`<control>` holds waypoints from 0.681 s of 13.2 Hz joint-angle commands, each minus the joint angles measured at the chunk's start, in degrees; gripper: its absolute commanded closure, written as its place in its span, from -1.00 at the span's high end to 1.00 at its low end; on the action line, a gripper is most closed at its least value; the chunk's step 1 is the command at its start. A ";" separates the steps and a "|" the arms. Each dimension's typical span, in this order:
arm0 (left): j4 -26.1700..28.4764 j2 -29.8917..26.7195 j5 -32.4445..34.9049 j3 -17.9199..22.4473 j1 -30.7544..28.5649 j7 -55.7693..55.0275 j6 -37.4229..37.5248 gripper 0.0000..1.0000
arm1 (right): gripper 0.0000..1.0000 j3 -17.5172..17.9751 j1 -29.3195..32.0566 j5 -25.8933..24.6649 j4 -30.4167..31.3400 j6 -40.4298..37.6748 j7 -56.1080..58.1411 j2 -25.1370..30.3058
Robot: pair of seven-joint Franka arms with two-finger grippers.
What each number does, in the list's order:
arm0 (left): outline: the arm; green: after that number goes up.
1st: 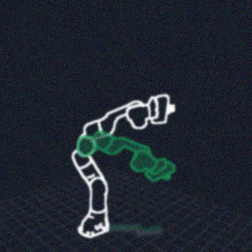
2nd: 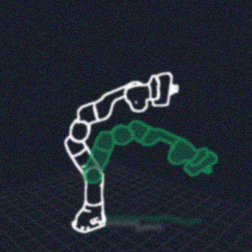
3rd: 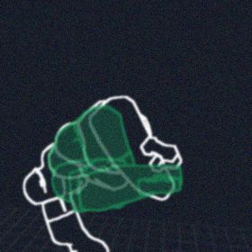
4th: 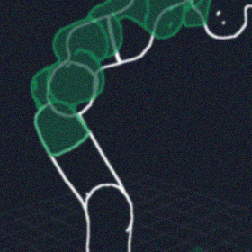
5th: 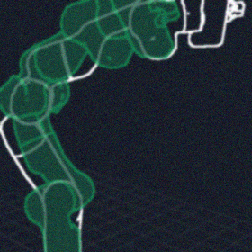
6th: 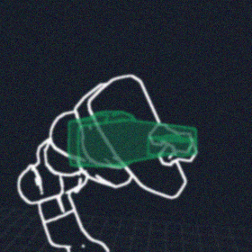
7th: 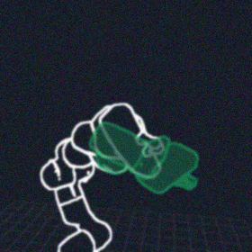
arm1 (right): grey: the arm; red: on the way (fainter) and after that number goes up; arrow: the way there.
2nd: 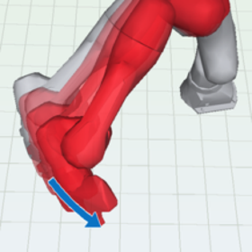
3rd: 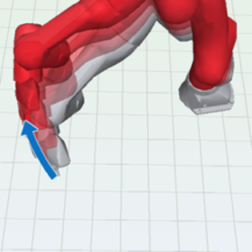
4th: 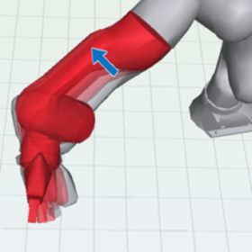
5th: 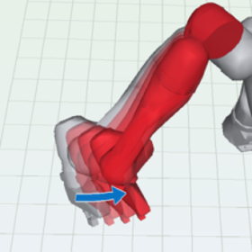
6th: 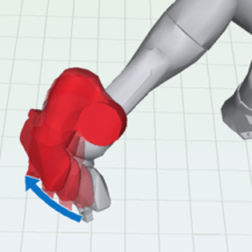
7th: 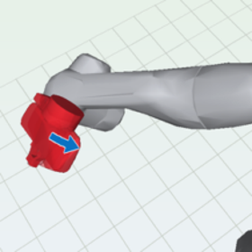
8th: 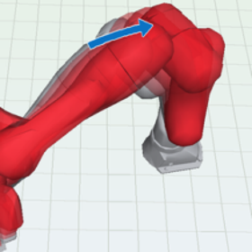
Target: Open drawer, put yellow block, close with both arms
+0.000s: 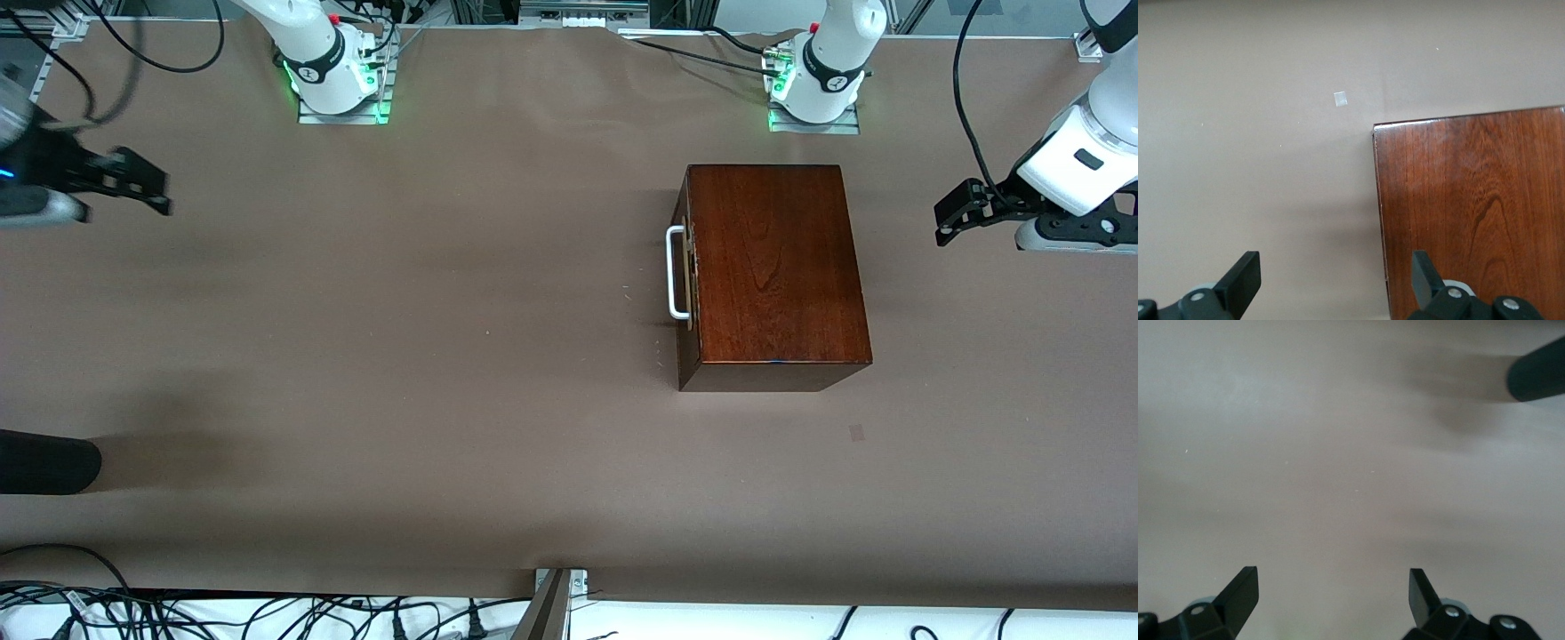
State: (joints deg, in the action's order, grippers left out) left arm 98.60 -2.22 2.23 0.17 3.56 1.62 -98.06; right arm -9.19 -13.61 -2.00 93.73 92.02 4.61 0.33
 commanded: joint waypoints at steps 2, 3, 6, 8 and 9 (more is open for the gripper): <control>-1.22 0.46 0.84 0.10 -0.13 3.04 1.12 1.00 | 1.00 1.36 -0.54 -0.64 -0.48 -0.35 -0.30 0.37; -1.40 0.63 0.84 0.01 -0.13 3.13 1.12 1.00 | 1.00 1.28 -0.45 -0.47 -0.47 -0.35 -0.04 0.20; -1.83 0.99 1.19 0.01 -0.04 3.13 1.64 1.00 | 1.00 0.66 0.25 -0.38 -0.56 -0.35 -0.04 0.20; -1.84 1.16 1.19 0.01 -0.13 3.13 1.73 1.00 | 1.00 -0.92 0.25 0.06 -0.39 -0.35 -0.04 0.11; -1.84 1.08 1.37 0.01 -0.04 3.13 1.82 1.00 | 1.00 -0.92 0.17 0.06 -0.21 -0.35 -0.21 0.11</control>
State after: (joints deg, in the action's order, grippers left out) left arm 98.60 -1.91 2.25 0.23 3.49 3.66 -97.77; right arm -9.81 -13.59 -2.01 93.55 92.10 4.39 0.02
